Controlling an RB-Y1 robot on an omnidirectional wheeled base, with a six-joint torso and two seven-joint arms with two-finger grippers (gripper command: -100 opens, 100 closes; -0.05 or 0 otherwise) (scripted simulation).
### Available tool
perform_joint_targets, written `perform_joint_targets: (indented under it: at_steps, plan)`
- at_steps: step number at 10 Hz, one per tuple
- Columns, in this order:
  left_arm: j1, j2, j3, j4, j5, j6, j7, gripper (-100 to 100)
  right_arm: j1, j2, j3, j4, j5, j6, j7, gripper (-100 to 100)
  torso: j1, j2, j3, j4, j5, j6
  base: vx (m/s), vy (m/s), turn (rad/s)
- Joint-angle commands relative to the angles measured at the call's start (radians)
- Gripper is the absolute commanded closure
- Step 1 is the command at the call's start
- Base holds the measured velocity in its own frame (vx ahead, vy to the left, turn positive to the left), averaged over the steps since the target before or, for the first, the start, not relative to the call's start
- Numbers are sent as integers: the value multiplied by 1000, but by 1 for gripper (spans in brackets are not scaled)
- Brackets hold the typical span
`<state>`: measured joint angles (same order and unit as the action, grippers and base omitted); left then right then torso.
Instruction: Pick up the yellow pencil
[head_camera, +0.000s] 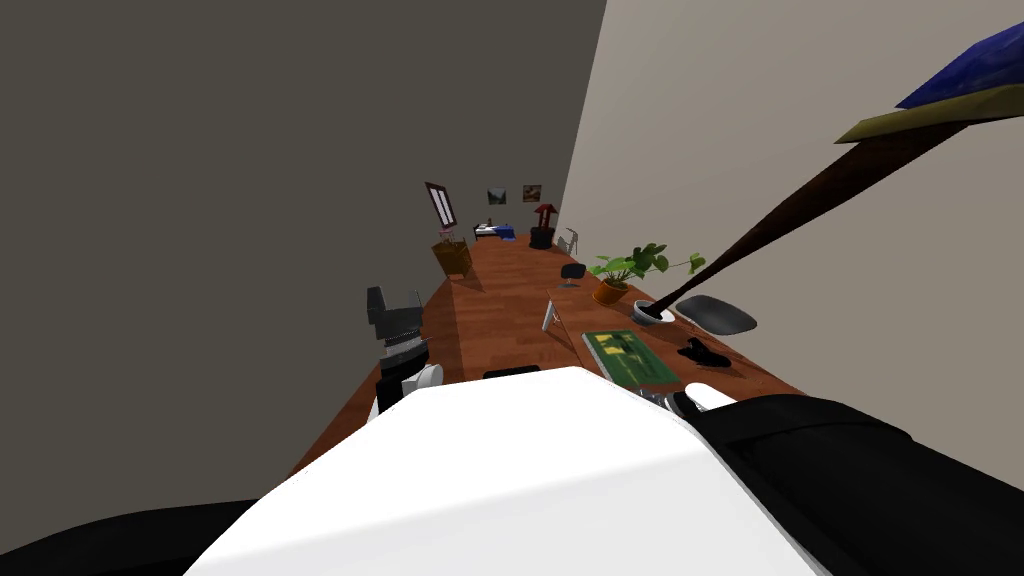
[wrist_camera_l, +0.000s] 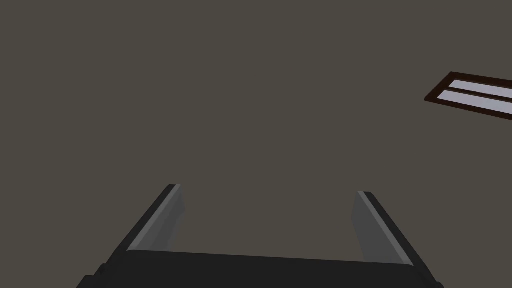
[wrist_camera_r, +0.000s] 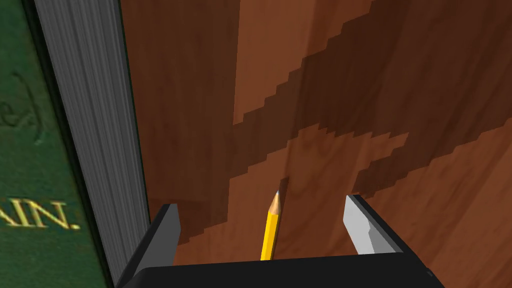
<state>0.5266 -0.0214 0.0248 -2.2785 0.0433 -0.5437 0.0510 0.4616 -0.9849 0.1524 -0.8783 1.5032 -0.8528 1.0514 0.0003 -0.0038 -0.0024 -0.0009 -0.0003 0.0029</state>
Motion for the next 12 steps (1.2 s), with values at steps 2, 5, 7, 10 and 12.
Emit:
perform_joint_targets:
  at_steps: [2,5,7,10,12]
  plan:
    - [0,0,0,0,0,0,0,0,0,13,7,1,1,16,-4,-100,-1,1,0,0,0,0,-17,-42,33]
    - [0,0,0,0,0,0,0,0,1,14,7,2,1,19,-4,100,3,-1,0,0,1,-1,-1,-2,0]
    - [0,0,0,0,0,0,0,0,0,14,7,1,1,19,-4,100,3,-1,0,0,1,0,0,0,0]
    - [0,0,0,0,0,0,0,0,9,-27,-12,-19,-1,-20,-13,100,6,-1,0,0,2,0,9,40,-50]
    - [0,0,0,0,0,0,0,0,12,-23,-8,-24,0,-11,-18,0,6,-1,-1,0,2,-1,5,19,-9]
